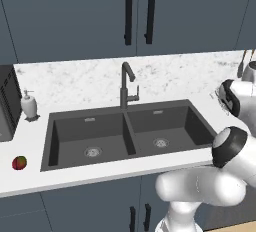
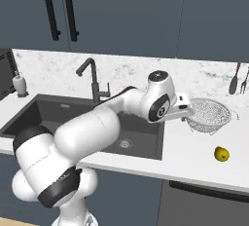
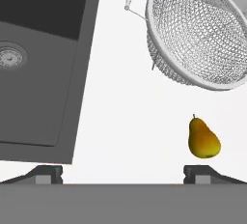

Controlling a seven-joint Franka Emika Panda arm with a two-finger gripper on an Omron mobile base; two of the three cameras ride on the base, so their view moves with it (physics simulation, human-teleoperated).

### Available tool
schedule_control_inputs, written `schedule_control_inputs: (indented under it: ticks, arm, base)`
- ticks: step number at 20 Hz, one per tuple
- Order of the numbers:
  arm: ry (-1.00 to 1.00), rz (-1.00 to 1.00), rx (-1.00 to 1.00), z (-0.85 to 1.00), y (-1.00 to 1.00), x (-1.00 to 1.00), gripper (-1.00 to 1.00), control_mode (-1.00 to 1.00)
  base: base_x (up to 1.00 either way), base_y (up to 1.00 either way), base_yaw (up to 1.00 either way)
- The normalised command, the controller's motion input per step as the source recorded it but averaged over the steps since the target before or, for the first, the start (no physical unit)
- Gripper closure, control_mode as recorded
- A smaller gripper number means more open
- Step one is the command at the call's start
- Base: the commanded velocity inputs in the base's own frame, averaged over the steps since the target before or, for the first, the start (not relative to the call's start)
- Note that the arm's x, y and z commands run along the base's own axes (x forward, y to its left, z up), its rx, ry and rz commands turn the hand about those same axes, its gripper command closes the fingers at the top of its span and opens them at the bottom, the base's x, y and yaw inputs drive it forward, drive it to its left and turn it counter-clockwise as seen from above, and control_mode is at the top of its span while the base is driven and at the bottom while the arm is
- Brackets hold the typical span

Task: Put the colander in the sink, put the mango, pear in the colander, and turn on the sink faucet and pour water over the colander.

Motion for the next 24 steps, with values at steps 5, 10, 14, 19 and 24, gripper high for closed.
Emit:
schedule_control_inputs:
  ticks: [5,10,14,19,24]
  arm:
    - [0.08,0.10,0.00,-0.09,-0.42,0.40,-1.00,-1.00]
    - [0.09,0.11,0.00,-0.01,-0.26,0.39,-1.00,-1.00]
    - [0.10,0.09,0.00,-0.13,-0.22,0.33,-1.00,-1.00]
    - [0.06,0.09,0.00,-0.29,-0.17,0.29,-1.00,-1.00]
    - [0.06,0.06,0.00,-0.31,-0.10,0.36,-1.00,-1.00]
  base:
    - [0.00,0.00,0.00]
    - [0.00,0.00,0.00]
    - [0.00,0.00,0.00]
    - [0.00,0.00,0.00]
    - [0.00,0.00,0.00]
